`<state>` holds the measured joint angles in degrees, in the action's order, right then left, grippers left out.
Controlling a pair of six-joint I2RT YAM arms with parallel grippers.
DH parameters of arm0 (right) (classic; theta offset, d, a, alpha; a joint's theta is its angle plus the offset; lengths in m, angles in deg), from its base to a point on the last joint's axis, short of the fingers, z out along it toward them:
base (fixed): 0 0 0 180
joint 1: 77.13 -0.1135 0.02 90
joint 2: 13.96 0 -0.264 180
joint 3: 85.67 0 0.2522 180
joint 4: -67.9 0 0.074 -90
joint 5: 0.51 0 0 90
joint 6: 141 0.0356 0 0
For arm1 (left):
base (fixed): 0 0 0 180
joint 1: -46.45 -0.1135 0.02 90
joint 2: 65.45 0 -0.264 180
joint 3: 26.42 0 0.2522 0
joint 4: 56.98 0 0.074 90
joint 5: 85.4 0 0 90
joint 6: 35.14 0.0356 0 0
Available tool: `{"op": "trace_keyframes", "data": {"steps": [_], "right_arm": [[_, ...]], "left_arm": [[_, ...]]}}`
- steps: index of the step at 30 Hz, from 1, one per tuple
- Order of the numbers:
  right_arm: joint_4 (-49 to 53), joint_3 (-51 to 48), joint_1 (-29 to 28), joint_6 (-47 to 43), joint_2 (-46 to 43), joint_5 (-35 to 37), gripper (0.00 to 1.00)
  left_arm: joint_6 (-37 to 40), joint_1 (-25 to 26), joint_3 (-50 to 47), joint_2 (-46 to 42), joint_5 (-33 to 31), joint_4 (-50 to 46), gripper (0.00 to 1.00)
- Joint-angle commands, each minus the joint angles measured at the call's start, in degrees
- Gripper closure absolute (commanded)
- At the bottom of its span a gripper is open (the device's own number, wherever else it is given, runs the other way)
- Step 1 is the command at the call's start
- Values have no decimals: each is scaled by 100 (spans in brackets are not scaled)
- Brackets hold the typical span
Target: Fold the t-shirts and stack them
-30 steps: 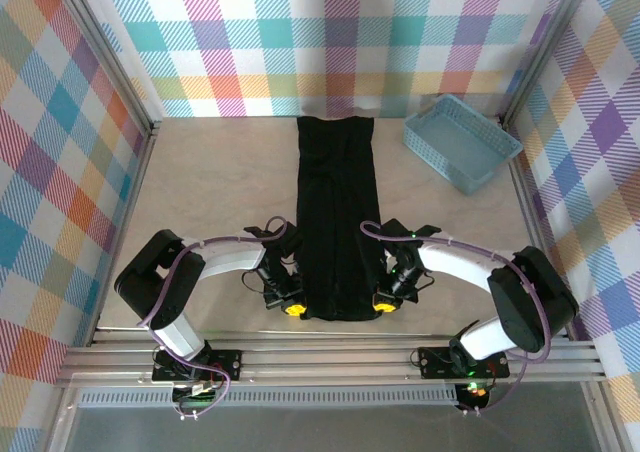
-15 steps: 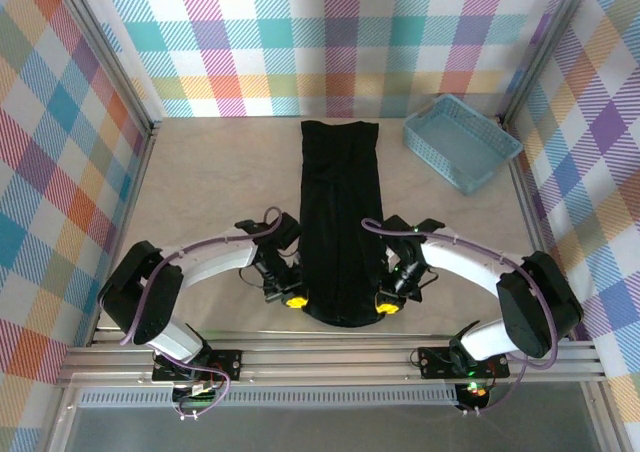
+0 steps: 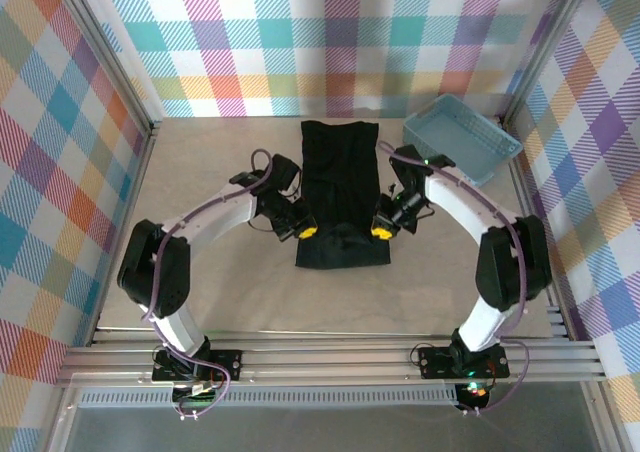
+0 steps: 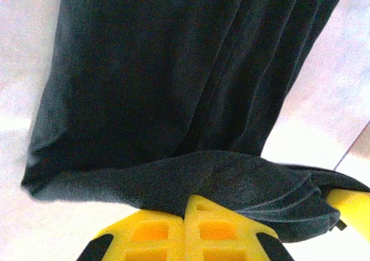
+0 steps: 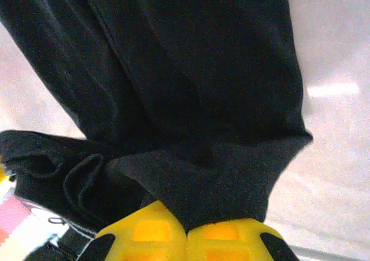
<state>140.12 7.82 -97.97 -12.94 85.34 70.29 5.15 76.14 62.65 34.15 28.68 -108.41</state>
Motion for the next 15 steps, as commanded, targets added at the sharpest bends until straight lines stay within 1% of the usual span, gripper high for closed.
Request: {"op": "trace_keyframes", "data": {"steps": [1, 5, 10, 15], "right_arm": [[217, 611, 229, -149, 486, 144, 100], [191, 1337, 406, -149, 1195, 83, 100], [92, 1875, 597, -2, 1773, 175, 100], [225, 2510, 616, -33, 2363, 128, 100]], "left_arm": [[-80, -203, 447, 245, -411, -55, 100], [-47, -487, 800, 587, -494, 10, 100], [82, -750, 1313, 1096, -505, 60, 100], [373, -844, 2001, 1723, -485, -163, 100]]}}
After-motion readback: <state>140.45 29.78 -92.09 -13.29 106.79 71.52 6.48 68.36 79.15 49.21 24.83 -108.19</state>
